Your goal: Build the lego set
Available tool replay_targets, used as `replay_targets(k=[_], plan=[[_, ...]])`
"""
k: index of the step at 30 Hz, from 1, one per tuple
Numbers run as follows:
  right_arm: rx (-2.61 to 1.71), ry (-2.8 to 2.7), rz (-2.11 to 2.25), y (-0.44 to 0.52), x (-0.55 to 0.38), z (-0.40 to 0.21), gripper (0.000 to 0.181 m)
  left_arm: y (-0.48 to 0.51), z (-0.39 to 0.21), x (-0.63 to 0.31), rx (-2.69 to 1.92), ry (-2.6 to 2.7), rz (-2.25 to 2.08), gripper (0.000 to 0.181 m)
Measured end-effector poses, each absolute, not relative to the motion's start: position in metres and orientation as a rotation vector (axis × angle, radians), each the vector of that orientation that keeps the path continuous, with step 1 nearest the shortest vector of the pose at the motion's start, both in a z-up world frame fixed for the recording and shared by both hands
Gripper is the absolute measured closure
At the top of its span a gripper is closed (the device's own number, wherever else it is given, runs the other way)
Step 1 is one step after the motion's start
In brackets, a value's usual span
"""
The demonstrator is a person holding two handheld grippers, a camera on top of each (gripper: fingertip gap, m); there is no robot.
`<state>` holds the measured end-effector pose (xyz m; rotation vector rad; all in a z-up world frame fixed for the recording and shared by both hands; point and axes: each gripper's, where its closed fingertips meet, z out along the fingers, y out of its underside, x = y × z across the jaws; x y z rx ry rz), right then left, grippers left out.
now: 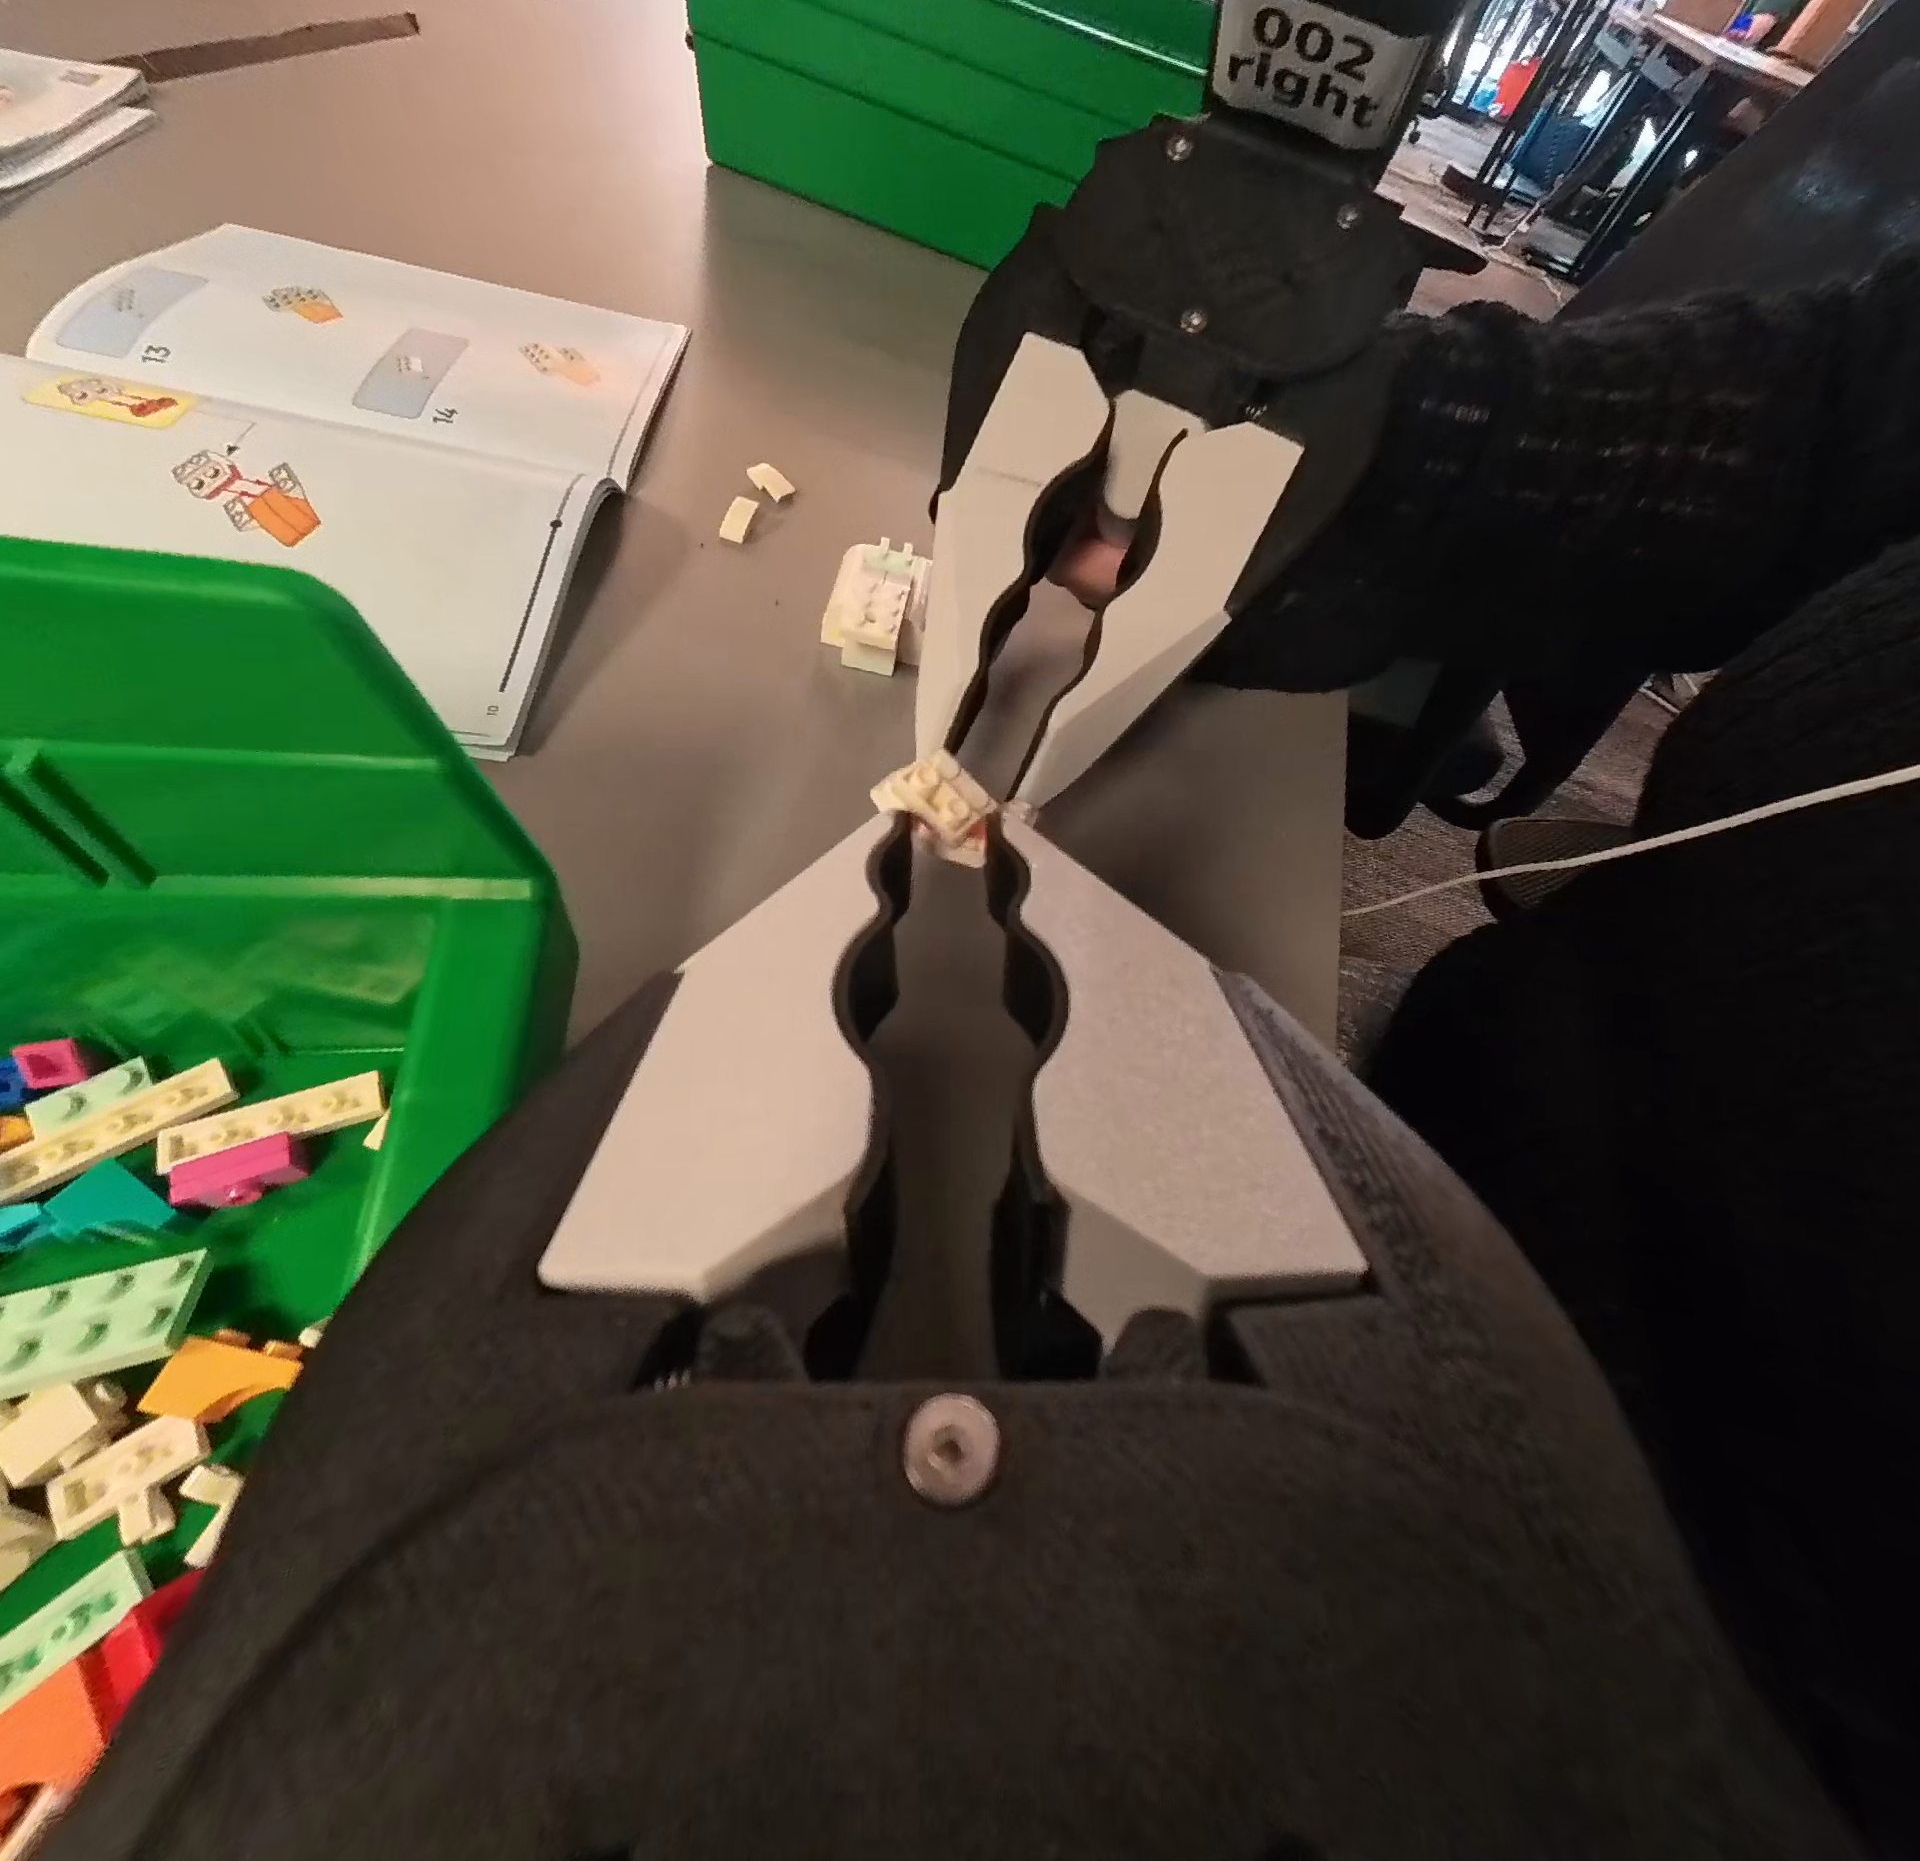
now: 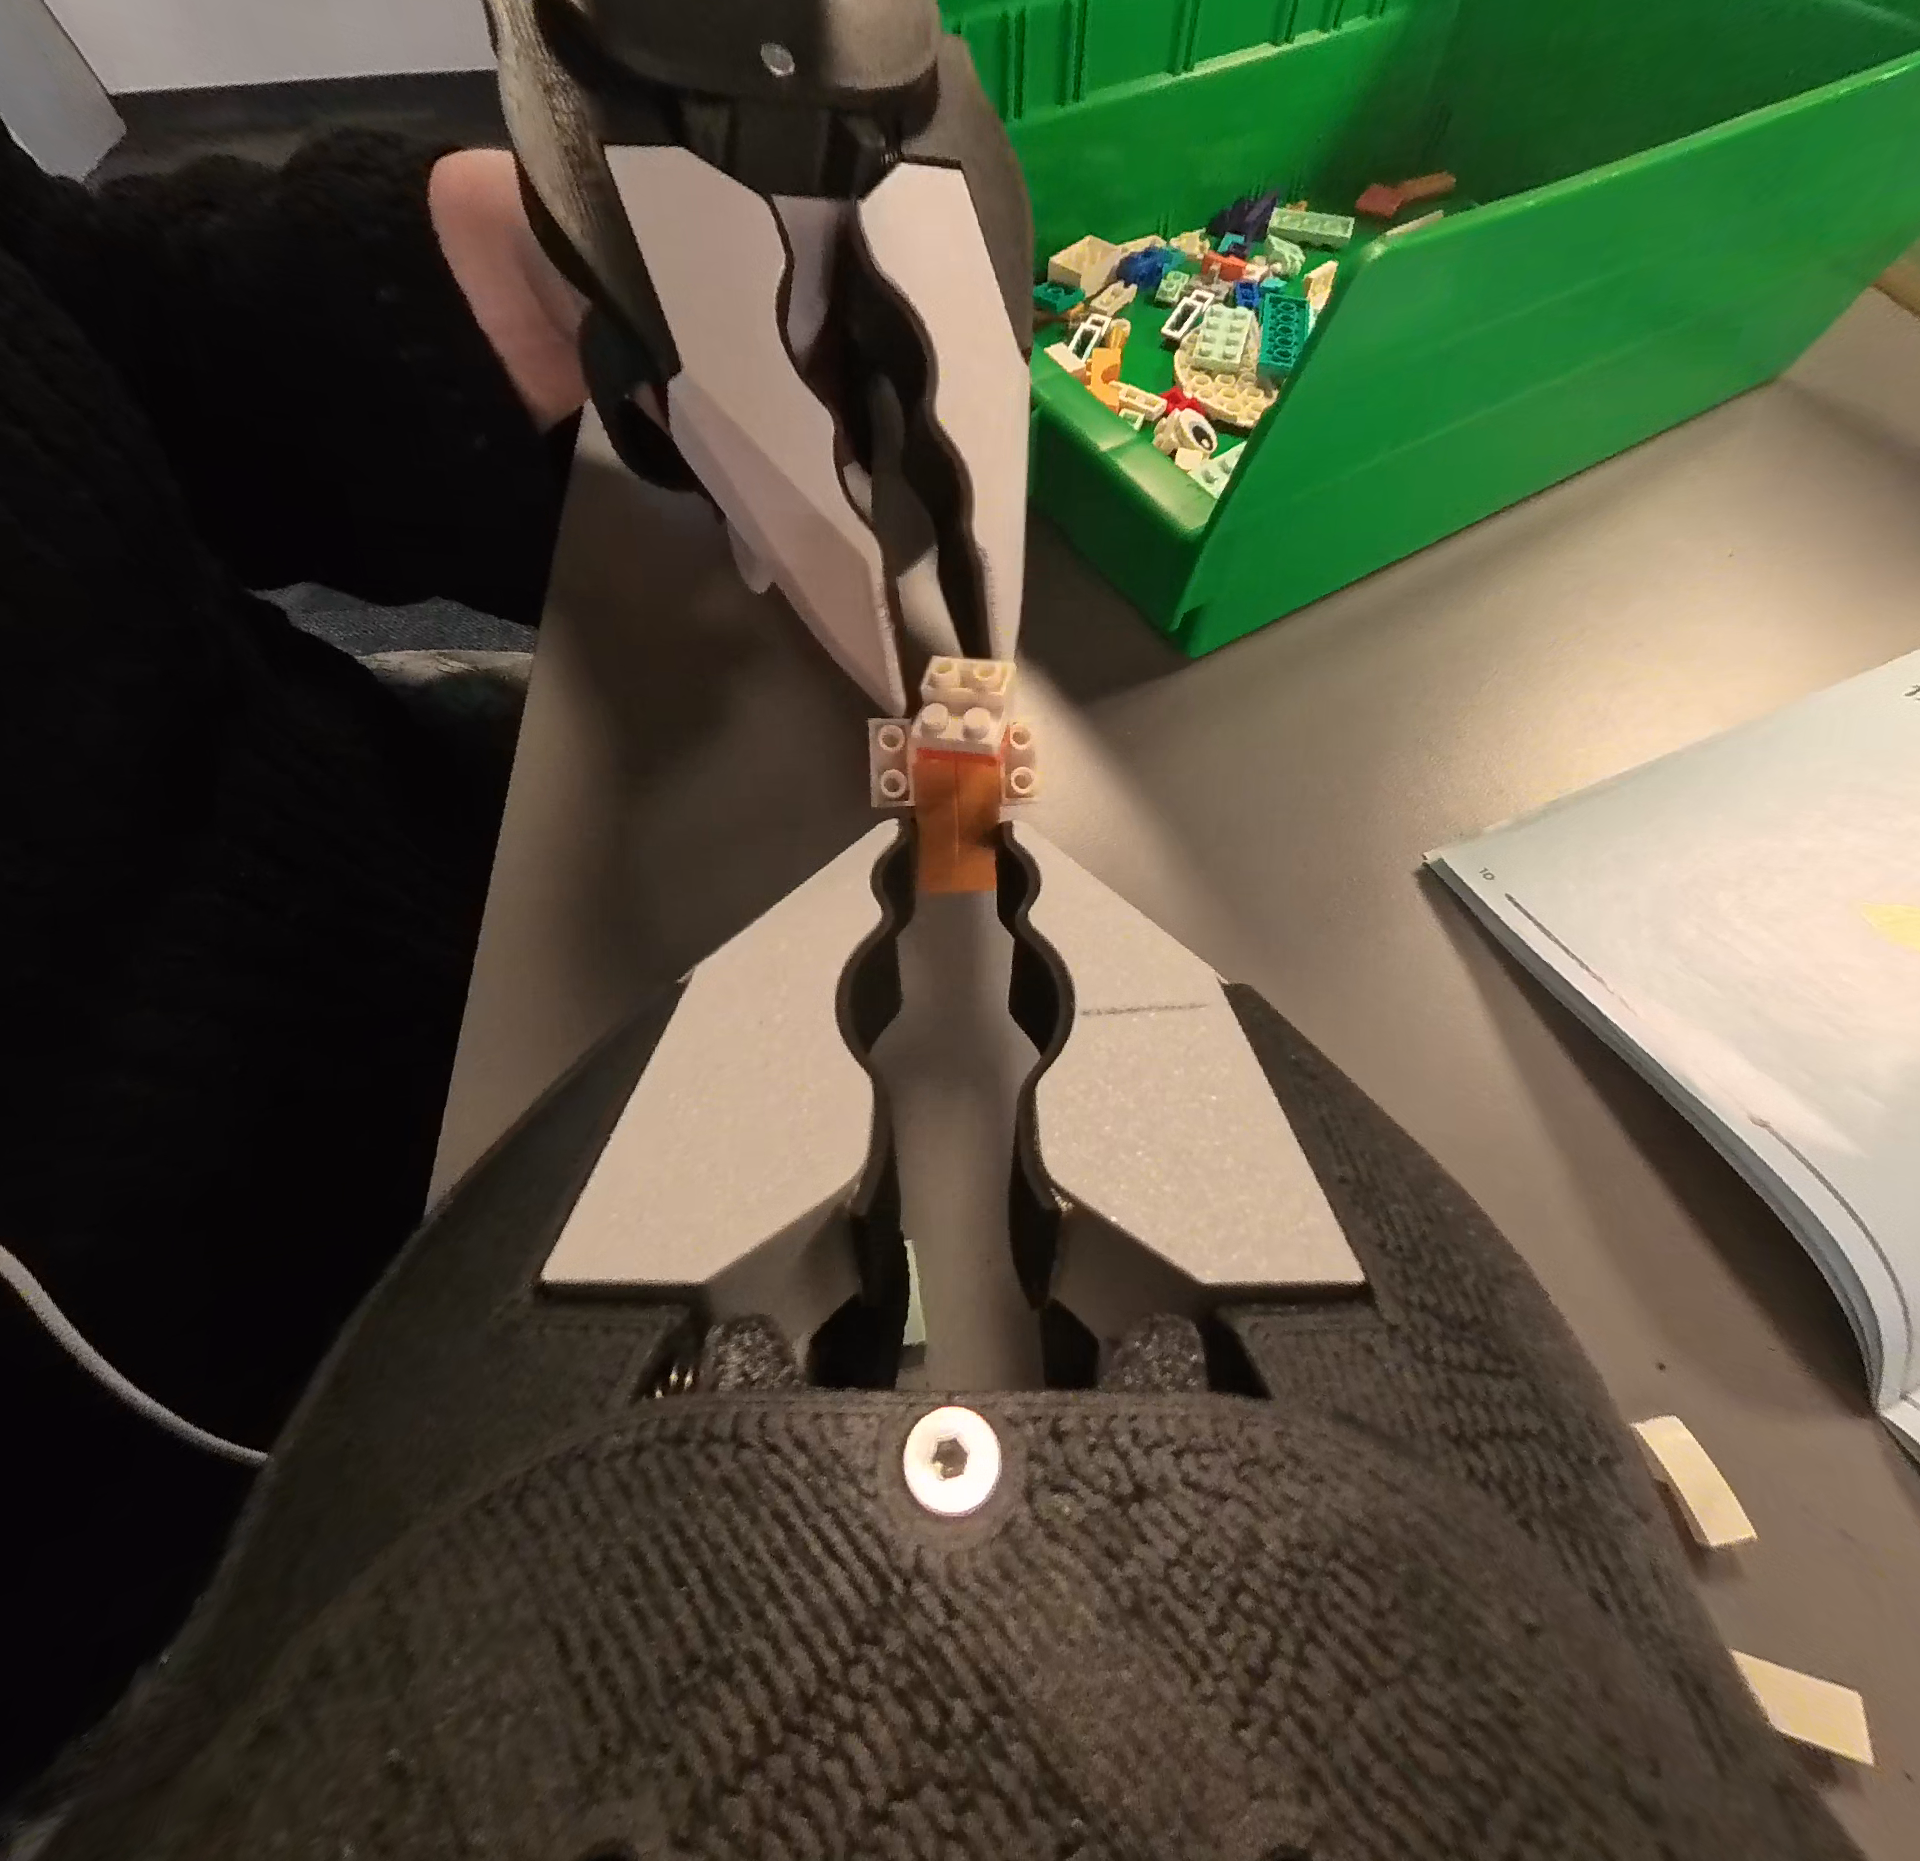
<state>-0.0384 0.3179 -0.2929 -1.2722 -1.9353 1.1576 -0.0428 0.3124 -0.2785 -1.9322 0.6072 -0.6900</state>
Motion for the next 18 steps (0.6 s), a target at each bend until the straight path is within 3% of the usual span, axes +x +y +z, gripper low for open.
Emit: replay_targets(k=[18], plan=[[-1.302,-1.88,1.14,0.329,-0.04,-0.287,0.168,0.314,-0.272,-0.045,-1.889,0.609,-0.61,0.147]])
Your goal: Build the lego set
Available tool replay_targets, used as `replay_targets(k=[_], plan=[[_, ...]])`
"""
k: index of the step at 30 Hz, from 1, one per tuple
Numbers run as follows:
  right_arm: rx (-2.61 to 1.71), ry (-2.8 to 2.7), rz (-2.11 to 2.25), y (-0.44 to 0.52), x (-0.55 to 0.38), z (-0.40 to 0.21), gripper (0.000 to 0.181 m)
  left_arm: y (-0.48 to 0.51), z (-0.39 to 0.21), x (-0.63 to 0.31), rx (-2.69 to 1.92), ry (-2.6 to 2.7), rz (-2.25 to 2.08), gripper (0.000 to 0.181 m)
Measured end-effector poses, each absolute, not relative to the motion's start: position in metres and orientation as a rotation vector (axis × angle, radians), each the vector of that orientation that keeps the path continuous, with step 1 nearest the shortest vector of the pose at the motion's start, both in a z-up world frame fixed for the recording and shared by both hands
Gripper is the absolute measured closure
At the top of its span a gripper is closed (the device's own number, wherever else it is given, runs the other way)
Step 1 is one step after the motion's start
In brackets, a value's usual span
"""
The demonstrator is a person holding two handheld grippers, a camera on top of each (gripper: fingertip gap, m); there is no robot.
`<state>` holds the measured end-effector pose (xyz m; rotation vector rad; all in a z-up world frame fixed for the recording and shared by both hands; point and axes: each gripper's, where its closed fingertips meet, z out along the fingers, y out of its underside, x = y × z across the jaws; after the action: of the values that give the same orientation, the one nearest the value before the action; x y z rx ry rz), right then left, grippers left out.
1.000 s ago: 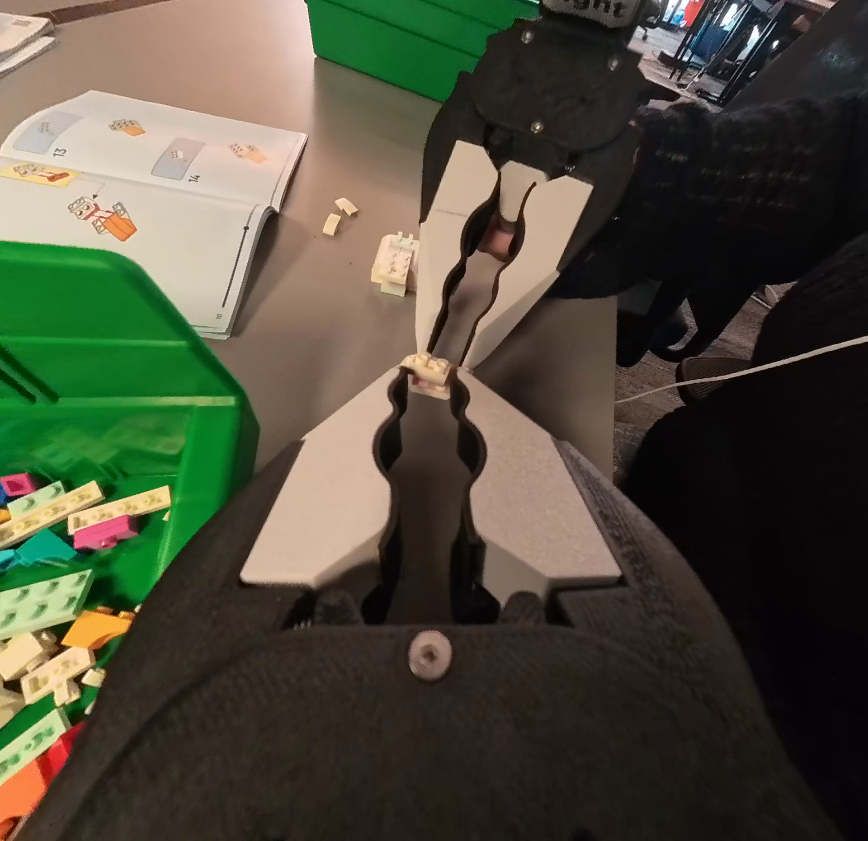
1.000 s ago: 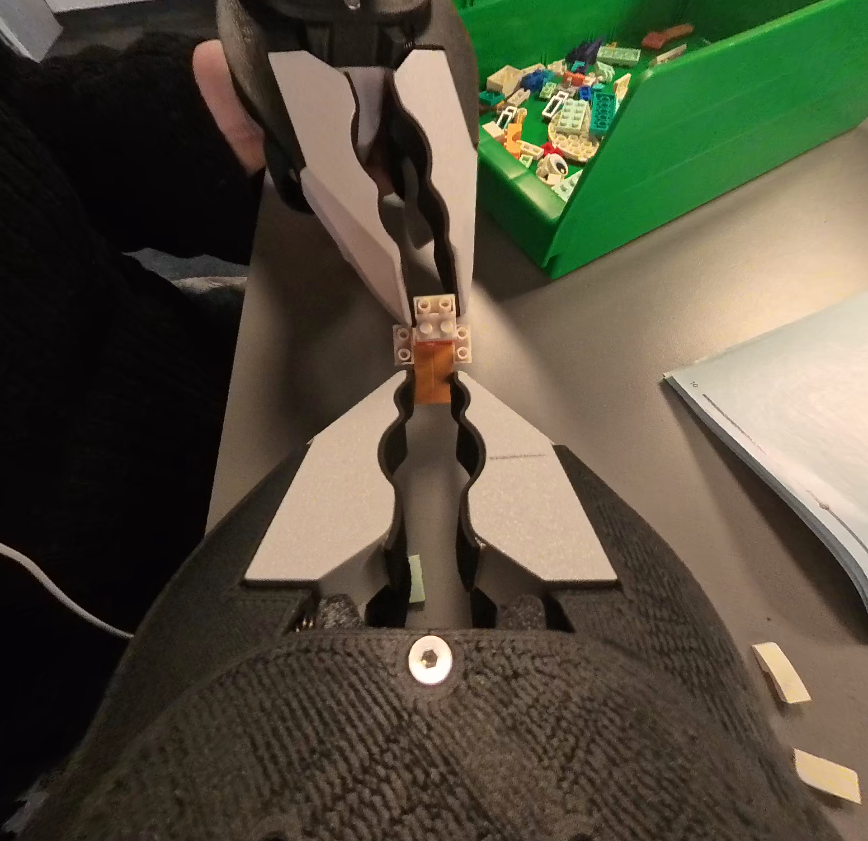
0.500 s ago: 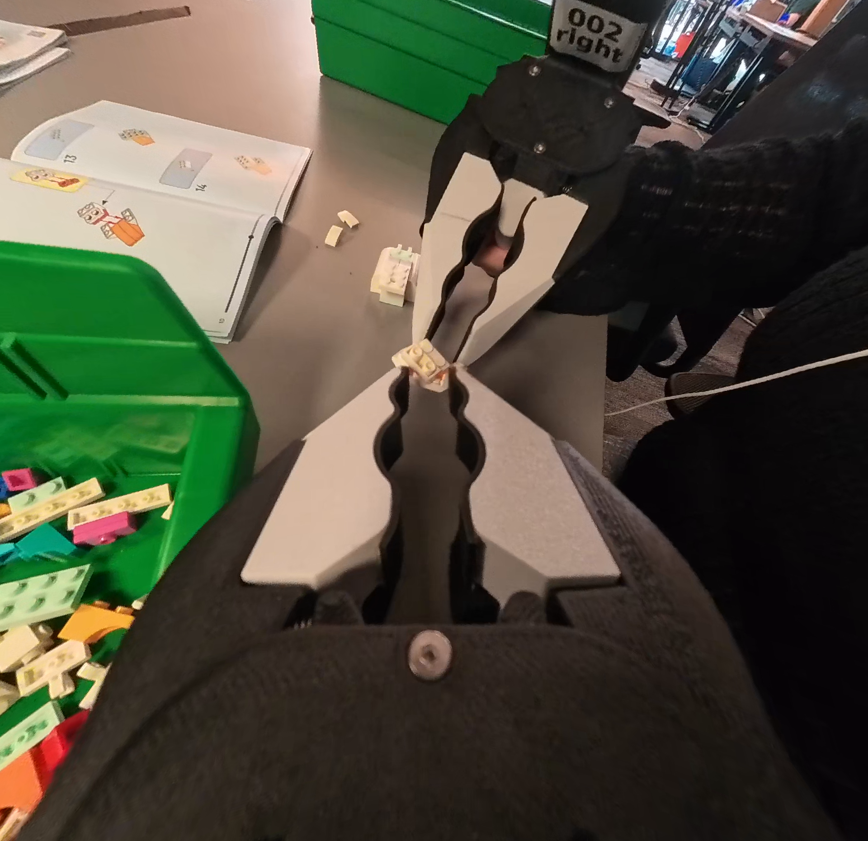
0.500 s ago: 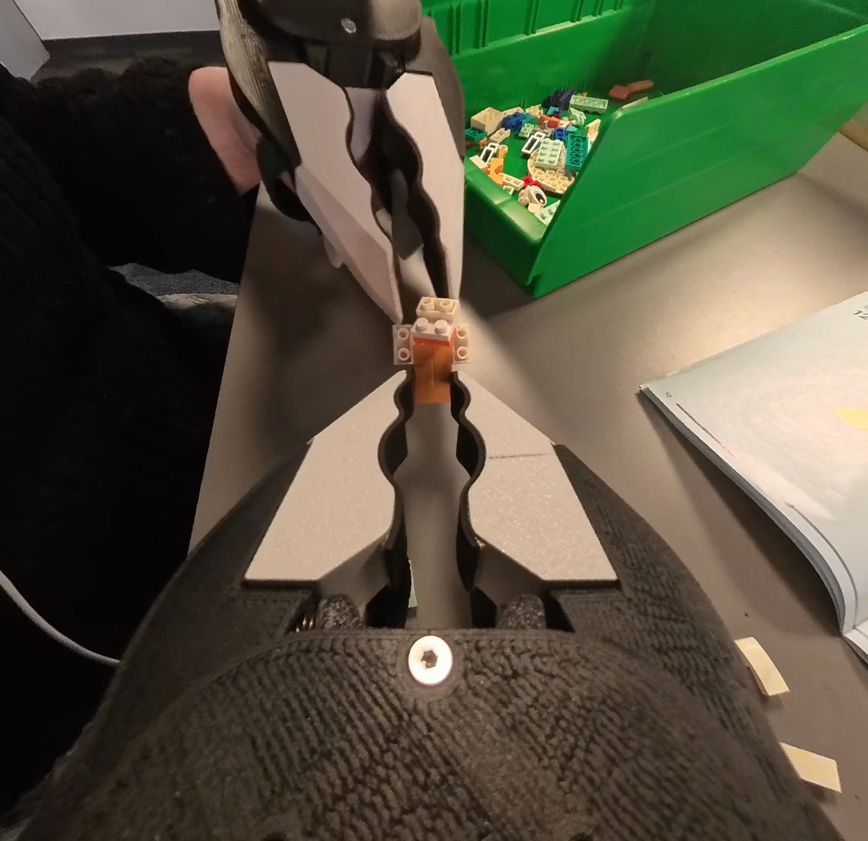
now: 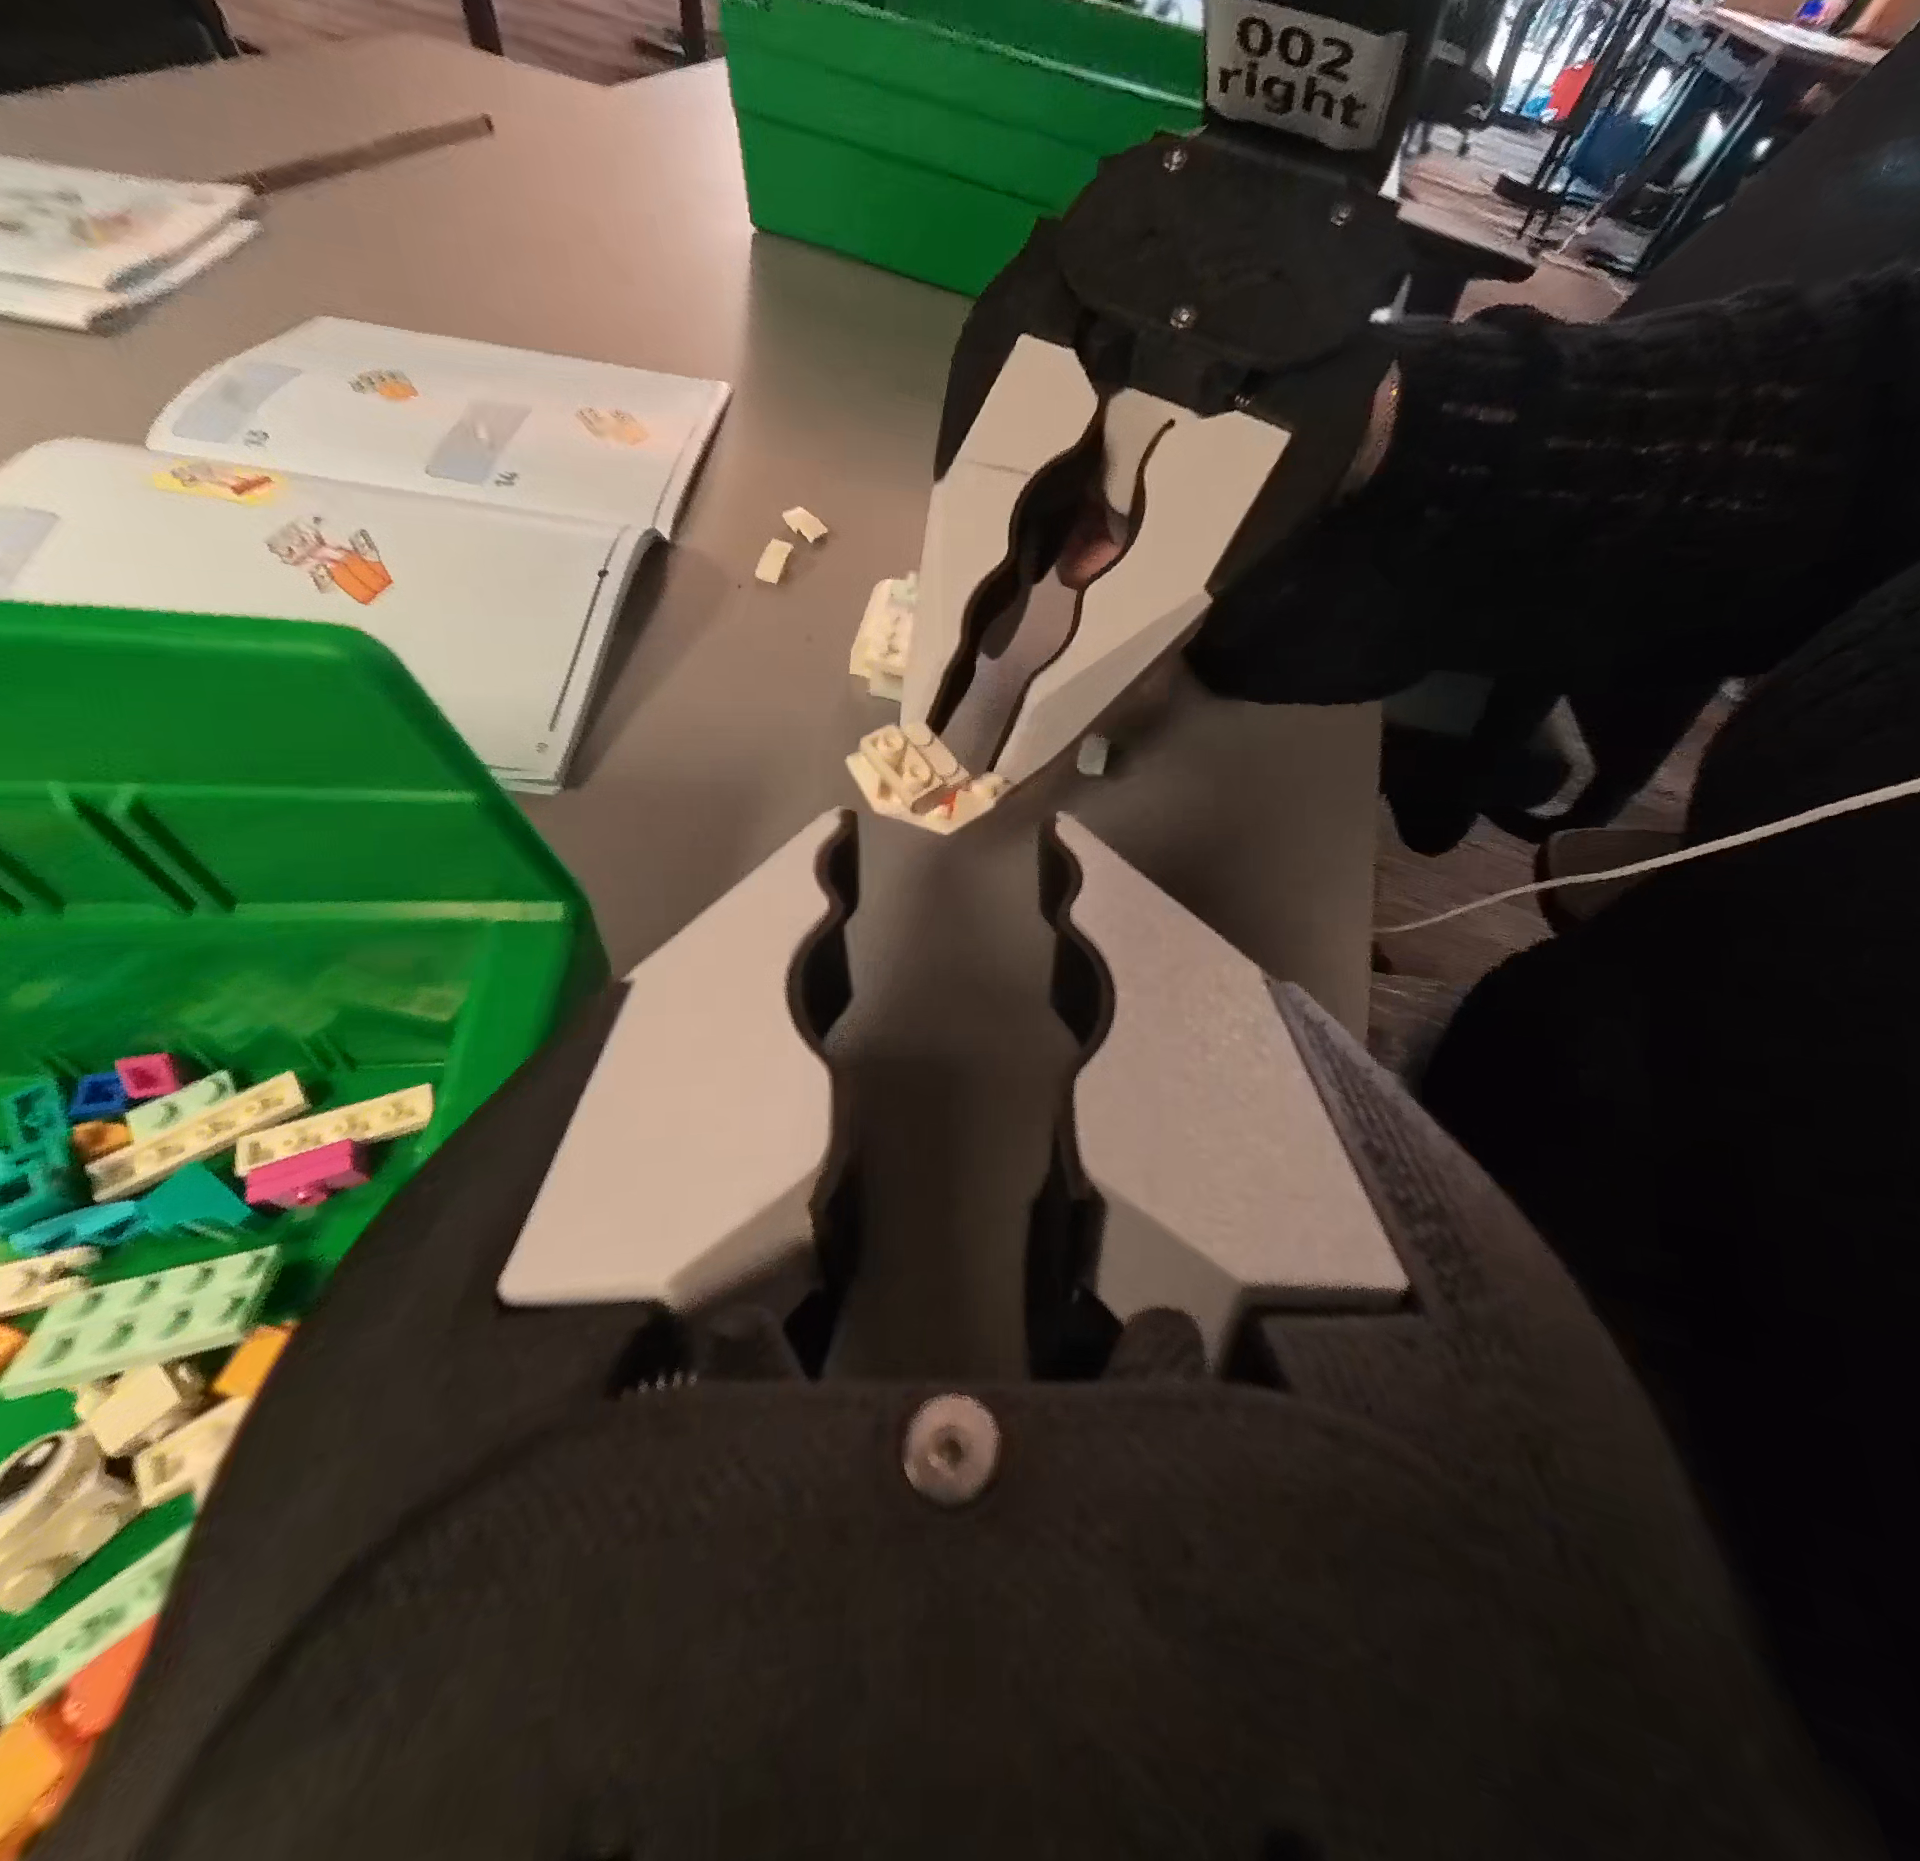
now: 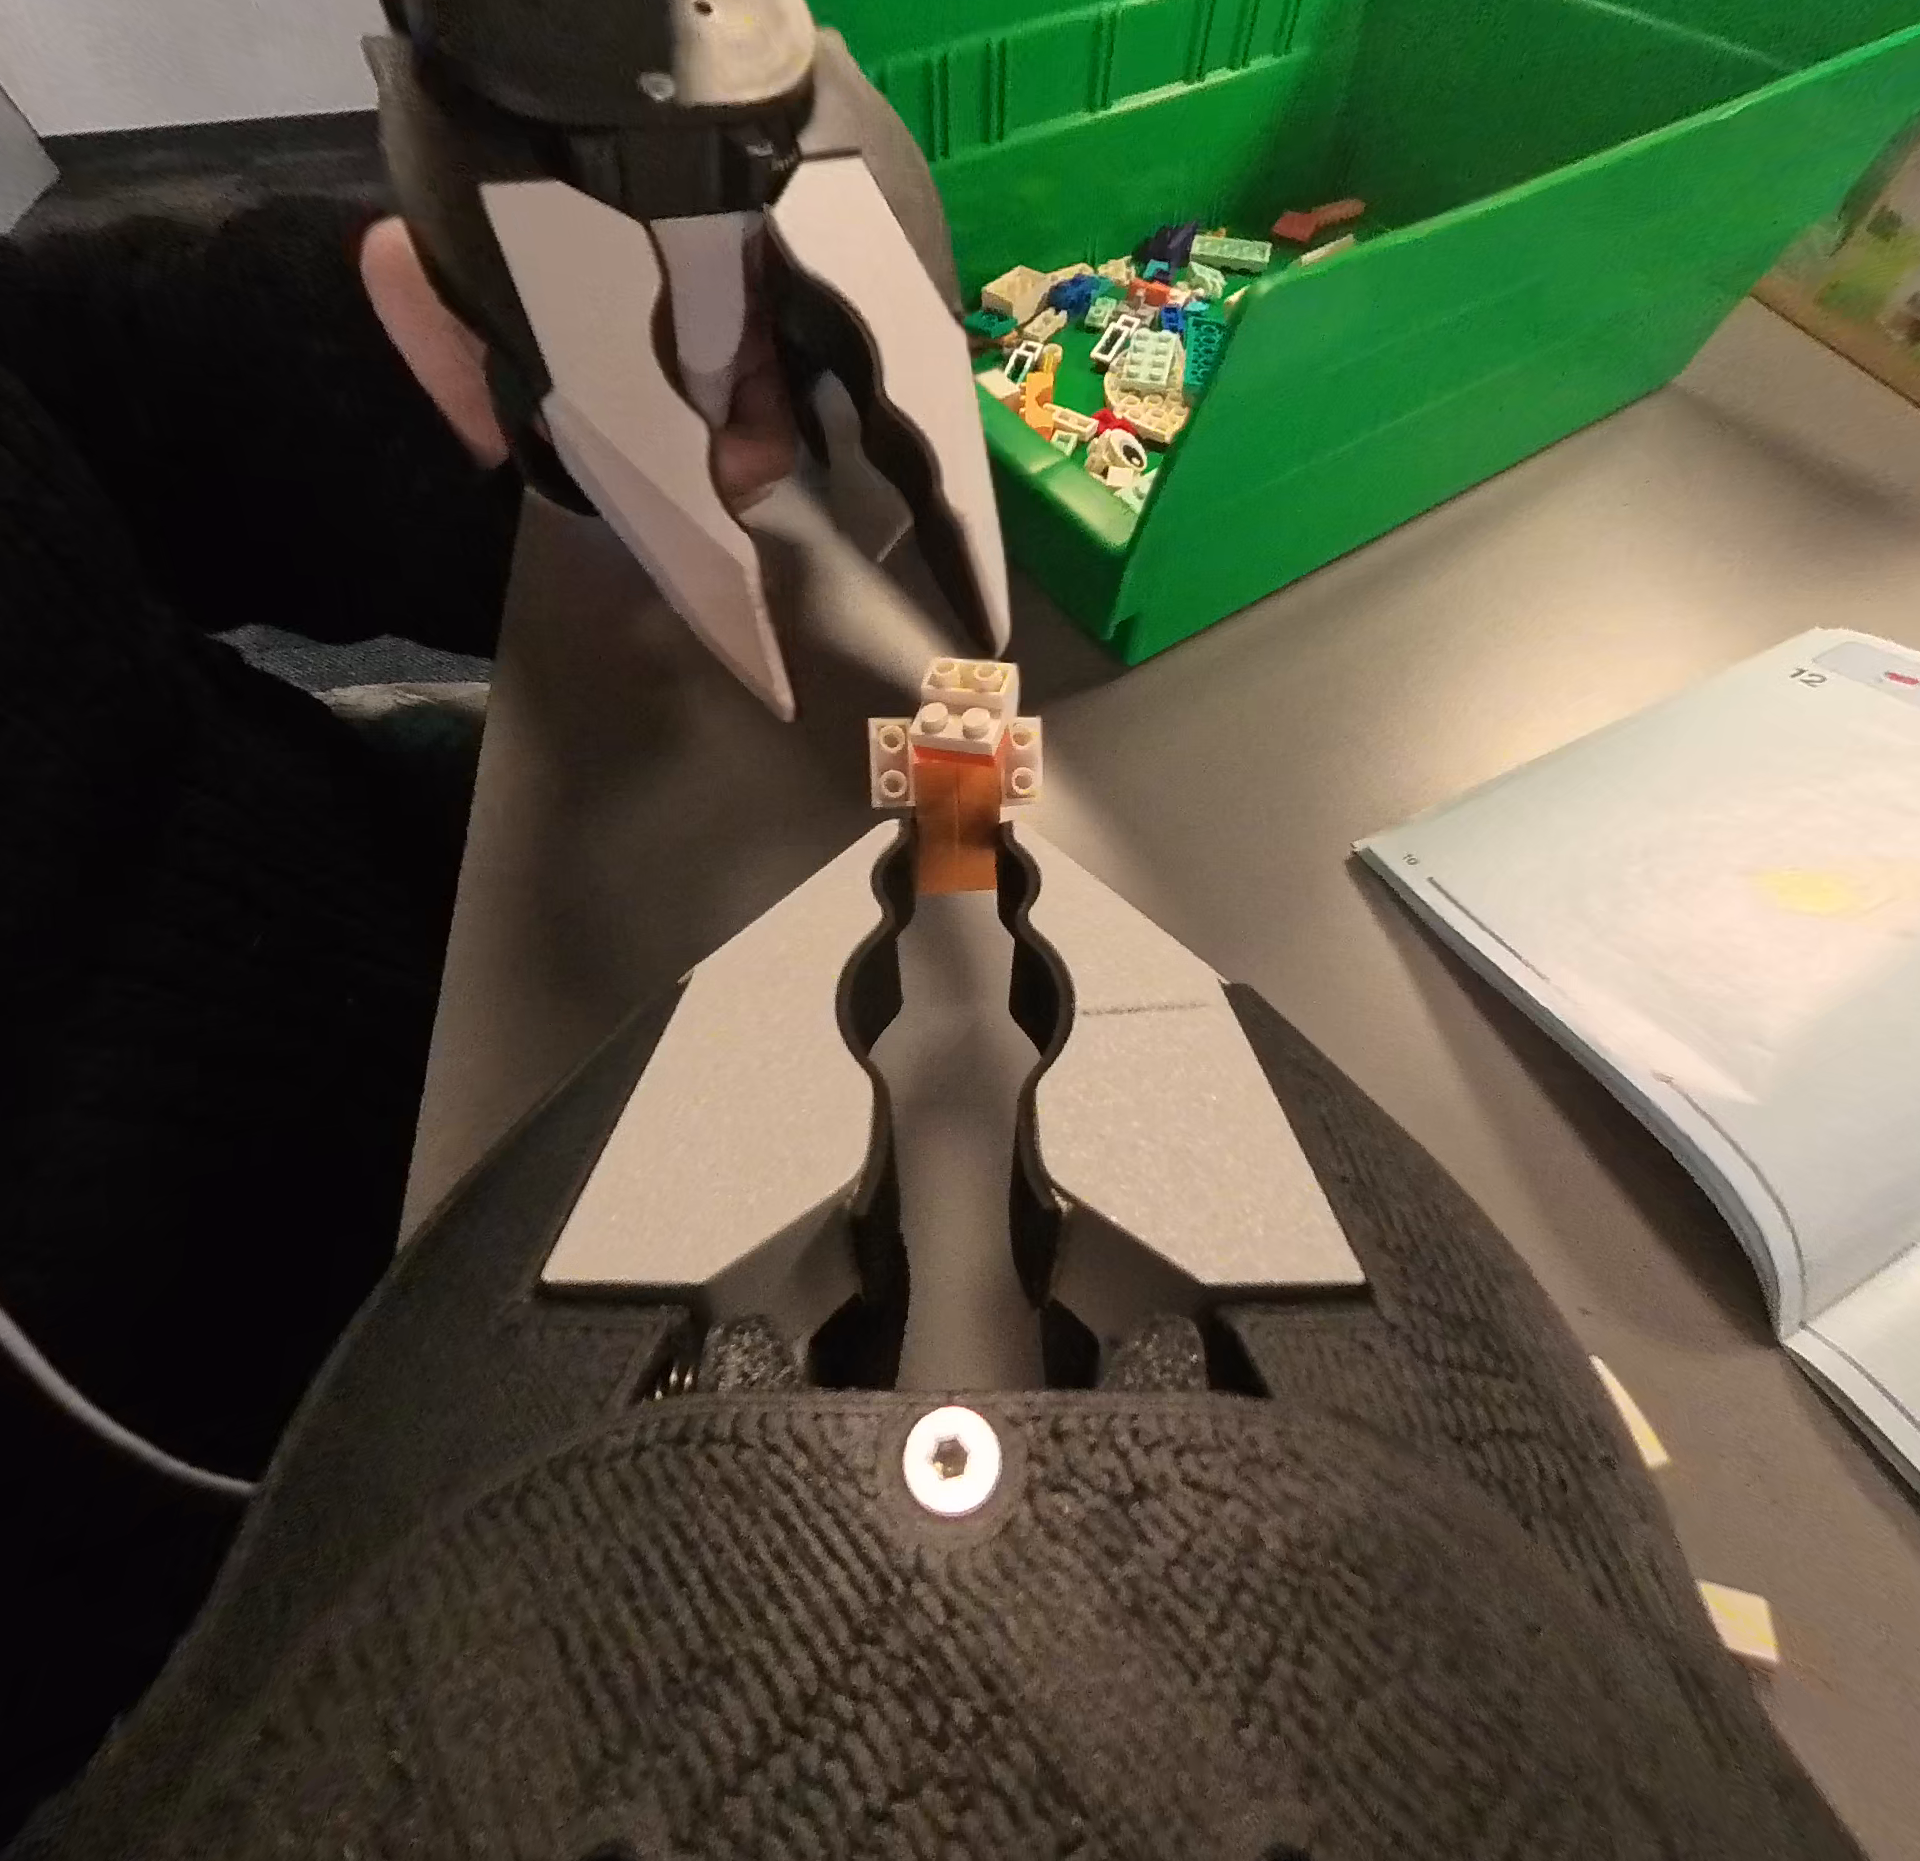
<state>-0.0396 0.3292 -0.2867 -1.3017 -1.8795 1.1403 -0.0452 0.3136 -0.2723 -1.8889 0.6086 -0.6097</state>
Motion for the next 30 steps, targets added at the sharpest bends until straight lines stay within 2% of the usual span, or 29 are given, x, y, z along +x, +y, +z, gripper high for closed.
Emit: replay_targets(k=[3,6,12,22,30], plan=[[-1.308,-1.868,1.15,0.332,-0.039,-0.279,0.168,0.316,-0.266,-0.049,-1.812,0.657,-0.486,0.131],[-1.297,-1.859,1.163,0.336,-0.04,-0.267,0.168,0.319,-0.259,-0.051,-1.742,0.716,-0.362,0.126],[-1.228,-1.822,1.219,0.338,-0.043,-0.234,0.168,0.326,-0.228,-0.044,-1.65,0.548,-0.663,0.118],[-1.15,-1.877,1.239,0.325,-0.044,-0.212,0.168,0.33,-0.208,-0.038,-1.496,0.364,-0.891,0.123],[-1.132,-1.93,1.231,0.319,-0.044,-0.209,0.168,0.323,-0.203,-0.034,-1.433,0.378,-0.959,0.144]])
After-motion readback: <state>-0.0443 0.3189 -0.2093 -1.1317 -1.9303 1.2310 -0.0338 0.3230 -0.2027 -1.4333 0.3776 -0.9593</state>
